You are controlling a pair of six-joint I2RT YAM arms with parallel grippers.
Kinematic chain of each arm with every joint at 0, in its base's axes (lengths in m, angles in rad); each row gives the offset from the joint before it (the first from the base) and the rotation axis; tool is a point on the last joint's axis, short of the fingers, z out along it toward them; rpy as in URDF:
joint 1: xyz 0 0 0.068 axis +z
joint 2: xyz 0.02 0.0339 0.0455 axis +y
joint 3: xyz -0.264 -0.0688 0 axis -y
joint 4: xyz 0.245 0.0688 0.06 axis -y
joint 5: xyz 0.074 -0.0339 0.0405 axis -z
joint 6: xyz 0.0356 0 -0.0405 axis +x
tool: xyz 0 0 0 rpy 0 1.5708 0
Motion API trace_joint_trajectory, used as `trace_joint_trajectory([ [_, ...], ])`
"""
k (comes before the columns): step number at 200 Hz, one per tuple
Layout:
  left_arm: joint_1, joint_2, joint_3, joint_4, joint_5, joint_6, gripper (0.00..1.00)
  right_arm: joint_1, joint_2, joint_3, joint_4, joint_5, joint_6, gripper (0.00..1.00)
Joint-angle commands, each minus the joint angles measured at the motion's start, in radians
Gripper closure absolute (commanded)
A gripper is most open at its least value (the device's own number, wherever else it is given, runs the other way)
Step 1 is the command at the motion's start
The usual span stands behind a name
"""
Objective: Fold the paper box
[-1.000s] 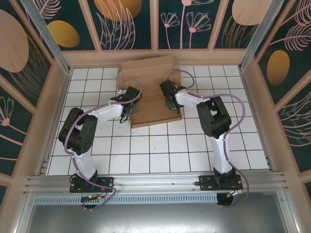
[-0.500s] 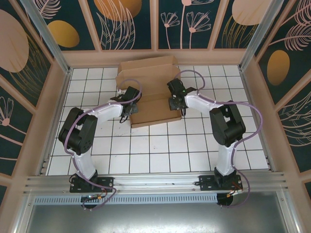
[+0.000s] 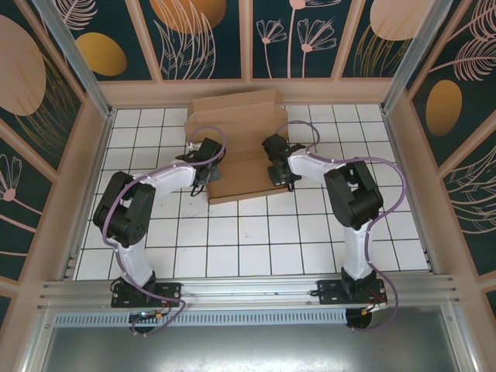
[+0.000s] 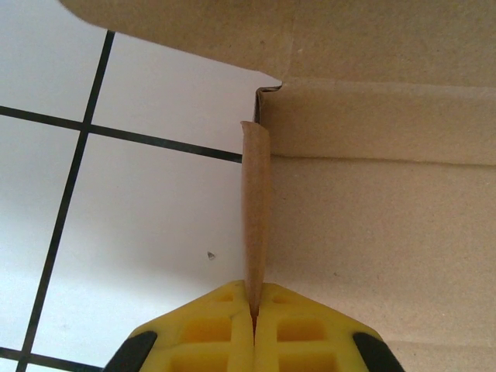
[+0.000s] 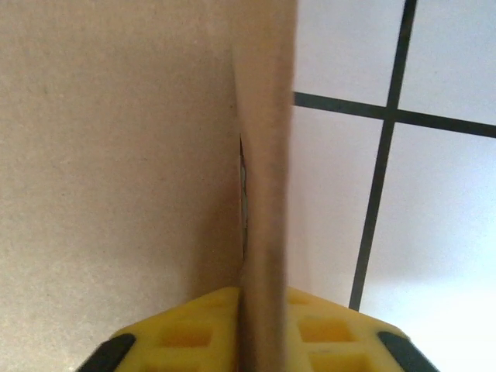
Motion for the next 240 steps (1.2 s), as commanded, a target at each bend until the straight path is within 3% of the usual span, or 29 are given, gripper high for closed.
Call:
trace_joint_trajectory([
  [1, -0.002, 0.007, -0.013, -0.038, -0.007, 0.013, 1.00, 0.001, 0.074, -0.002, -0.055, 0.025, 0.013, 0.96],
  [6, -0.002, 0.008, -0.013, -0.039, -0.011, 0.015, 1.00, 0.001, 0.080, -0.001, -0.064, 0.030, 0.014, 1.00],
  [28, -0.002, 0.007, -0.011, -0.039, -0.014, 0.014, 1.00, 0.007, 0.096, -0.003, -0.080, 0.078, 0.011, 1.00],
  [73, -0.002, 0.006, -0.011, -0.040, -0.014, 0.014, 1.00, 0.051, 0.198, 0.062, -0.185, 0.349, 0.076, 1.00],
  [120, -0.002, 0.003, -0.016, -0.040, -0.025, 0.020, 1.00, 0.048, 0.092, 0.017, -0.051, 0.249, 0.089, 1.00],
  [129, -0.002, 0.001, -0.017, -0.037, -0.029, 0.027, 1.00, 0.036, 0.039, -0.005, -0.001, 0.195, 0.088, 0.91],
  [142, -0.002, -0.004, -0.019, -0.030, -0.034, 0.045, 1.00, 0.017, -0.036, -0.038, 0.072, 0.128, 0.090, 0.65],
  [170, -0.002, -0.025, -0.038, 0.008, -0.018, 0.098, 1.00, -0.003, -0.159, -0.083, 0.158, 0.037, 0.070, 0.42],
  [189, -0.002, -0.030, -0.040, 0.012, -0.017, 0.112, 0.99, -0.003, -0.207, -0.097, 0.178, -0.016, 0.059, 0.37],
  [240, -0.002, -0.024, -0.037, 0.022, 0.003, 0.134, 0.97, -0.074, -0.307, -0.182, 0.275, -0.176, 0.072, 0.36],
])
